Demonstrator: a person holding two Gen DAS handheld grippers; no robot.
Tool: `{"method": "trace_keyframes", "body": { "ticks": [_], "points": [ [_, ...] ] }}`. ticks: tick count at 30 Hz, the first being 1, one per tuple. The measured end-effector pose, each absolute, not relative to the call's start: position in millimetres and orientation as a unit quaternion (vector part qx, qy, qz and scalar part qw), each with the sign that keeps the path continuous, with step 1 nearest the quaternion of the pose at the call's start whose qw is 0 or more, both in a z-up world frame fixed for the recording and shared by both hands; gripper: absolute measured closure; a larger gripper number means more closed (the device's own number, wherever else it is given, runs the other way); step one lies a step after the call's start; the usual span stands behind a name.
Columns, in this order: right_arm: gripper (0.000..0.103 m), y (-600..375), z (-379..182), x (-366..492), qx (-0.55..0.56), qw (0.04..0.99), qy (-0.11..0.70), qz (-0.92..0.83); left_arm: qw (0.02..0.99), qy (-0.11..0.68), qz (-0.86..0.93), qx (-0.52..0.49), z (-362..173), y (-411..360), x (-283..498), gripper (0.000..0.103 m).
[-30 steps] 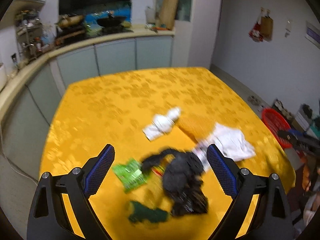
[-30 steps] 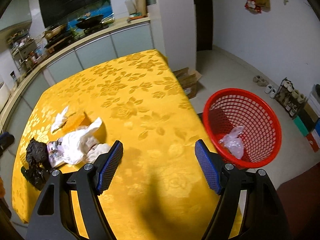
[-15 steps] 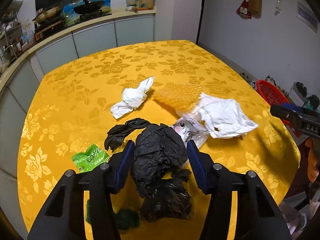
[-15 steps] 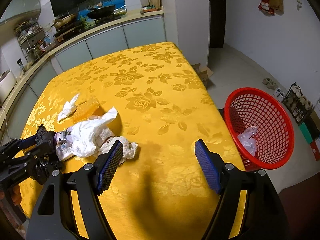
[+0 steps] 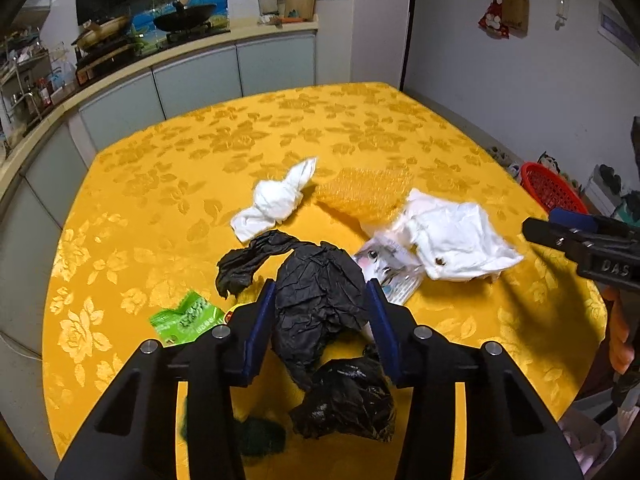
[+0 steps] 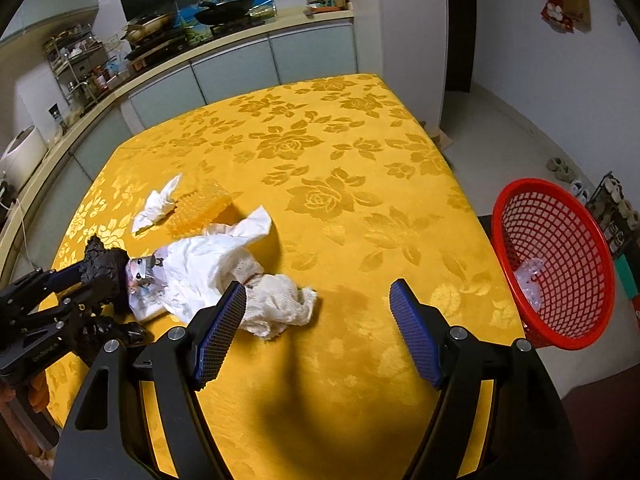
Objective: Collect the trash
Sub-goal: 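Grasp the black plastic bag with the left gripper while the right grasps white tissue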
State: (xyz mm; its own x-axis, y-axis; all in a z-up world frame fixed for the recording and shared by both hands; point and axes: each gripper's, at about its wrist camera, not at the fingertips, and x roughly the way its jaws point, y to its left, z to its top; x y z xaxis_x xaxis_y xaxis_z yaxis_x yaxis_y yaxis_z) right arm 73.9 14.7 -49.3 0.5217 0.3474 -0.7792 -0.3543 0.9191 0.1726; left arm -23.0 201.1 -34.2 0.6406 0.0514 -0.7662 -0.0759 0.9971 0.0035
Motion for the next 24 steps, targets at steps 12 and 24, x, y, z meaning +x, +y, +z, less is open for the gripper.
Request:
{"method": "trace_keyframes", "body": {
  "ticks": [12,24],
  "points": [
    [0.031,15,-47,71,0.004,0.87,0.441,0.218,0.924,0.376,0.065,-0.015,11,207,-37,0.06],
    [0.031,60,-57,73,-0.022,0.839,0.451,0.303,0.931,0.348,0.101,-0.04,32,242,-50,0.06]
  ]
}}
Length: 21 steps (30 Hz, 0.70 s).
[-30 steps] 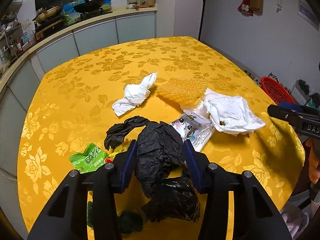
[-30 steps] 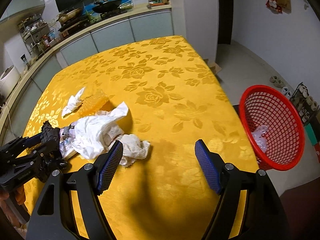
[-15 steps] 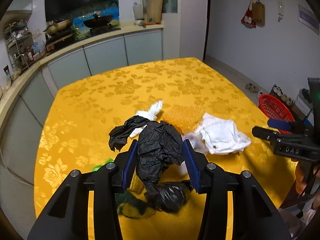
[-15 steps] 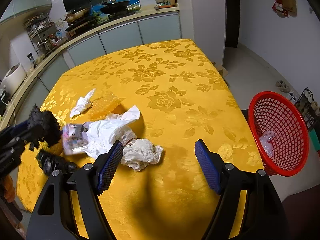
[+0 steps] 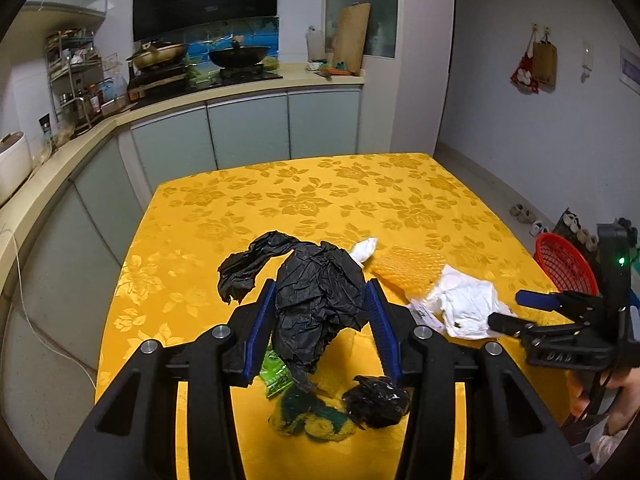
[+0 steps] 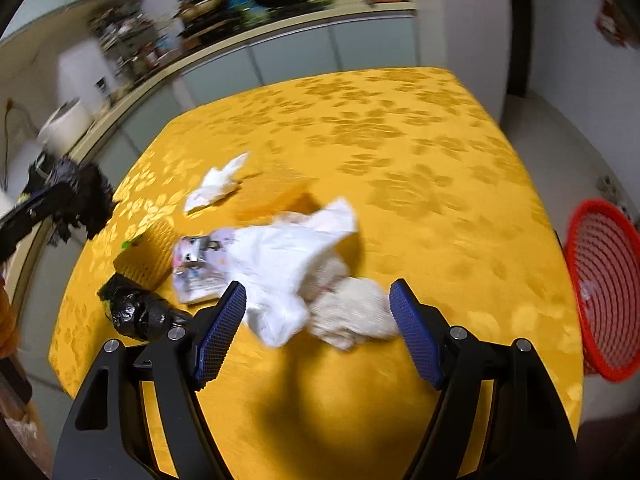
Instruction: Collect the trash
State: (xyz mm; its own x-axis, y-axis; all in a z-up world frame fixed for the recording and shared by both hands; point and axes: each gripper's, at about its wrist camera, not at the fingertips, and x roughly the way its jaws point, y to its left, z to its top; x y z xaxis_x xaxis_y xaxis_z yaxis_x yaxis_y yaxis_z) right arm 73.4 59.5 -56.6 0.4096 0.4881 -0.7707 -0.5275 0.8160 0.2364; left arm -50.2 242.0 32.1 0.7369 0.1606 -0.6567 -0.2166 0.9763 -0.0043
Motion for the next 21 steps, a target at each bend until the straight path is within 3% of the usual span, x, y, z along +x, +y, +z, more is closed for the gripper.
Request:
{"method": "trace_keyframes", "body": {
  "ticks": [6,10,13,16,21],
  "points": [
    [0.033,91,-58,78,-0.075,0.845,0.436,0.301,0.928,0.357,0.1,-0.042,25,243,-48,0.06],
    [0.066,88,-61,81,-0.073,0.843,0.441,0.3,0.927,0.359,0.102,-0.043,23,245,-49,0.06],
    [0.084,78,-59,85,-0.057,0.844,0.442,0.298,0.926,0.361,0.104,-0.047,21,247,-48,0.06],
    [0.092,67,-53,86,-0.036,0.845,0.439,0.303,0.926,0.36,0.103,-0.047,20,247,-48,0.06],
    [0.093,48,-40,87,0.013,0.842,0.435,0.319,0.927,0.358,0.101,-0.047,21,245,-47,0.06]
  ]
}}
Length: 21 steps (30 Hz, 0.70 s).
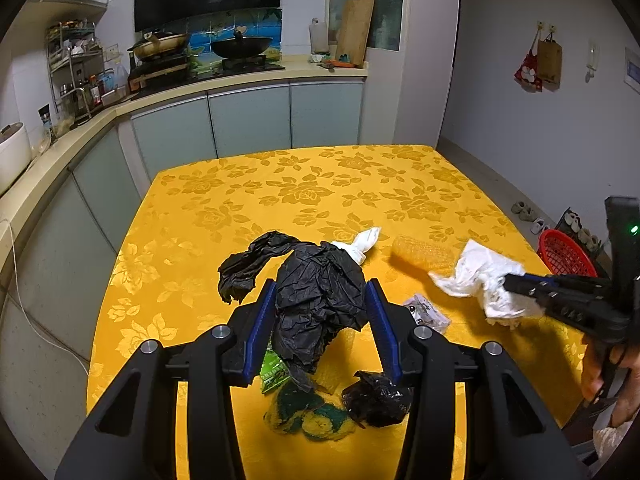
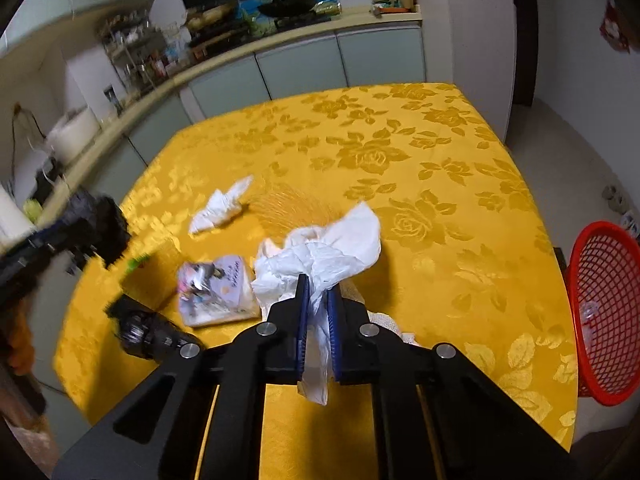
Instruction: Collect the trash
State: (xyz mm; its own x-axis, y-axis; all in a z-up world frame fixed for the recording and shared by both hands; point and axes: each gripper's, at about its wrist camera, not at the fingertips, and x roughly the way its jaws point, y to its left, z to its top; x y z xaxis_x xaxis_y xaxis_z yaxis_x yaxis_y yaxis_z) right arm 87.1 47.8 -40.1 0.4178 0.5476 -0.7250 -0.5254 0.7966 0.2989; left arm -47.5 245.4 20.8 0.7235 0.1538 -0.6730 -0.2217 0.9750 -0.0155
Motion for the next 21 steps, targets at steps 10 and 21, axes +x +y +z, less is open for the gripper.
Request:
{"method": "trace_keyframes", "body": {
  "ticks": [10,21],
  "points": [
    [0.093,2,-15,98,0.173,0.789,0.437,0.396,0.929,0.354,0.095,-0.049,24,239,-46,0.059],
    [0.093,13,-27,92,0.103,0.804,0.455,0.369,0.928,0.358,0.088,-0.048,21,234,-44,0.059]
  ]
}}
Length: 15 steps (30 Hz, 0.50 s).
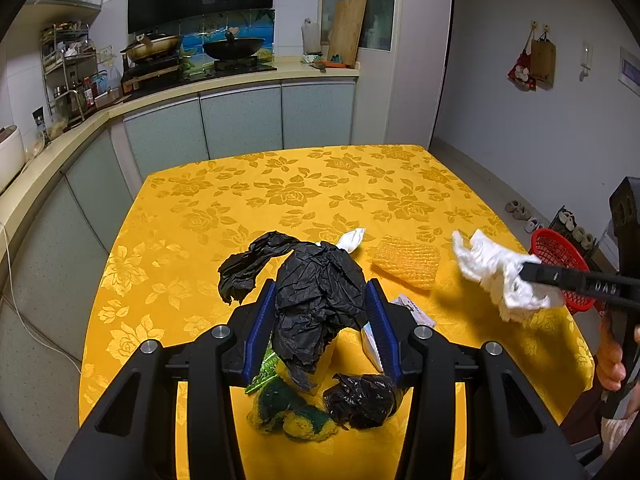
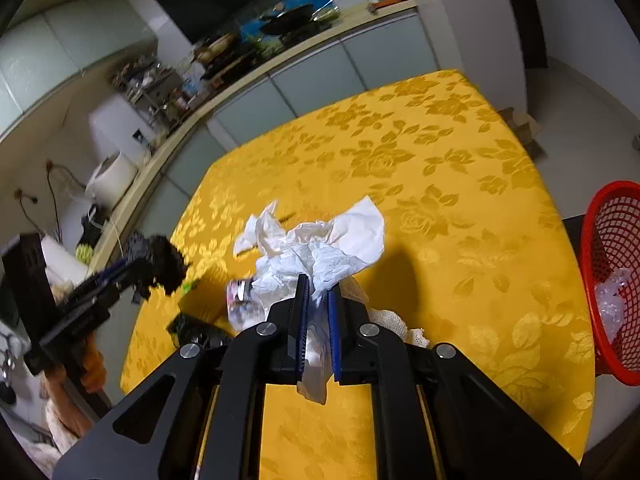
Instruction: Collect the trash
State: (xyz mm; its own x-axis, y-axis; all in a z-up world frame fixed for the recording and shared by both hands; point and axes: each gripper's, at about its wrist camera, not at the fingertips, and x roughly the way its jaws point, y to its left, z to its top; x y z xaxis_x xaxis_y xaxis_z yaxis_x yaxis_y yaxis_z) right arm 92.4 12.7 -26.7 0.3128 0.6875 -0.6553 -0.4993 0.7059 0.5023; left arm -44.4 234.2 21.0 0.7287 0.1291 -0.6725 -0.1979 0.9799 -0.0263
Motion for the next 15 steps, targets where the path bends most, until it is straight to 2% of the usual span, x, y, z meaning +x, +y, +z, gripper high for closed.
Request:
{"method": "trace_keyframes", "body": {
  "ticks": [5,10,15],
  "points": [
    [0.091,15,-26,83,0.082,0.797,0.454,0.39,0.929,0.357,0.088,-0.048,20,234,-45,0.059],
    [0.082,7,-25,77,0.064,0.803,0.45,0.386,0.928,0.359,0.086,-0.049,19,232,-43,0.059],
    [0.082,-2,-24,76,0.062,0.815,0.442,0.37,0.929,0.359,0.082,-0.047,18,228,-41,0.059]
  ]
}}
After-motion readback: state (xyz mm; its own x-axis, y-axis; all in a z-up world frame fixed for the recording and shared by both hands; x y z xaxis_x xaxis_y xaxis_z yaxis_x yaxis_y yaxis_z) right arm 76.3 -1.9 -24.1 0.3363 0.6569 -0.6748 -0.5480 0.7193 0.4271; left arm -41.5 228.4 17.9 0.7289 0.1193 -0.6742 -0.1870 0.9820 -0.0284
